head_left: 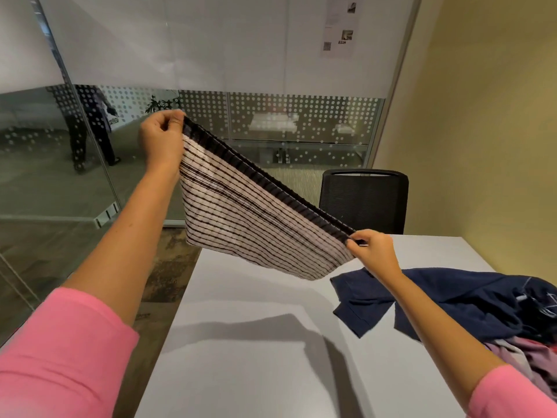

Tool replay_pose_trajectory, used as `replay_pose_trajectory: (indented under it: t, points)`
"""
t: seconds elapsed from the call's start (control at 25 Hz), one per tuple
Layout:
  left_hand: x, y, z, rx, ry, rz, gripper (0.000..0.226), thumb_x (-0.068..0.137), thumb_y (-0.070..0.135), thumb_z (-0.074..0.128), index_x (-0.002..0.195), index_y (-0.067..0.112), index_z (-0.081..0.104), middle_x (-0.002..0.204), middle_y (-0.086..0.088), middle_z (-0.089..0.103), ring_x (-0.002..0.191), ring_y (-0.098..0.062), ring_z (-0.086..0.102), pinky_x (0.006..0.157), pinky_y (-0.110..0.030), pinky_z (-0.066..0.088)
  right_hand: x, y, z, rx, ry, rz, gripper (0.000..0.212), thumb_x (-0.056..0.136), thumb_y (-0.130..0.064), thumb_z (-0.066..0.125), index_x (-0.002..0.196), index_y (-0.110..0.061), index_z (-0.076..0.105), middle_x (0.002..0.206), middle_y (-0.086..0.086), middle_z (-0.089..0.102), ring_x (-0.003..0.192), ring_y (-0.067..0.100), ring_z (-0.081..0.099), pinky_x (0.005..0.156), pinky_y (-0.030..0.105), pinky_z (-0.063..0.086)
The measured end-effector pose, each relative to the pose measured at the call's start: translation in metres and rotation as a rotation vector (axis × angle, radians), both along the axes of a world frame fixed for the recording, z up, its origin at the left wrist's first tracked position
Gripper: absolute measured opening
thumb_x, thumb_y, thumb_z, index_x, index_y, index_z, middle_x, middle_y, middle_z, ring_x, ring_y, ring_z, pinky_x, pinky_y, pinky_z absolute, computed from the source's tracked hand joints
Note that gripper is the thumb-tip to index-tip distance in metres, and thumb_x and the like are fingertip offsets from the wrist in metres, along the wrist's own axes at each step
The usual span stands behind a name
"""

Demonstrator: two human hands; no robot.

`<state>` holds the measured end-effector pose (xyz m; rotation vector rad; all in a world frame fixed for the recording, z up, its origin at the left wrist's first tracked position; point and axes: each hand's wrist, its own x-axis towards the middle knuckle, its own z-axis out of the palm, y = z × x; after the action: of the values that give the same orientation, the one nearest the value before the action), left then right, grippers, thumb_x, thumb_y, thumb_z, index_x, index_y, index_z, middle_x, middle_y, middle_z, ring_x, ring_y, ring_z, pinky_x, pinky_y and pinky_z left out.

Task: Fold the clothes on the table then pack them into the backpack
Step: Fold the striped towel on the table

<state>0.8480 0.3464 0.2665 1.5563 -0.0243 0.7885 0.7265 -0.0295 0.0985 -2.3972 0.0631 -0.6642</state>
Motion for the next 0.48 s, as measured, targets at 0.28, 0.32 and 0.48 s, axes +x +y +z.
replay_pose_trajectory:
  t: [0.28,0.32,0.48]
  points:
    - [0.002,0.029,-0.042,0.064,0.225,0.116,0.02,0.095,0.031,0.058,0.101,0.016,0.07,0.11,0.004,0.067,0.102,-0.011,0.059,0.093,-0.029,0.048,-0.008,-0.035,0.075,0.558,-0.017,0.157,0.007,0.078,-0.015,0.076,0.083,-0.01,0.075,0.083,0.011,0.072,0.077,0.018,0.067,0.071,0.032,0.054]
    - [0.0,0.03,-0.048,0.069,0.256,0.125,0.022,0.095,0.031,0.057,0.104,0.015,0.07,0.11,0.004,0.066,0.103,-0.011,0.058,0.094,-0.03,0.048,-0.011,-0.036,0.083,0.607,-0.022,0.179,0.011,0.074,-0.022,0.078,0.08,-0.013,0.076,0.081,0.01,0.073,0.076,0.018,0.067,0.069,0.031,0.055]
    - [-0.001,0.033,-0.07,0.061,0.337,0.034,0.024,0.096,0.031,0.056,0.108,0.015,0.069,0.112,0.0,0.066,0.107,-0.017,0.059,0.097,-0.034,0.048,-0.017,-0.038,0.102,0.755,-0.035,0.237,0.03,0.056,-0.037,0.08,0.076,-0.015,0.077,0.074,0.005,0.073,0.07,0.017,0.07,0.061,0.025,0.056]
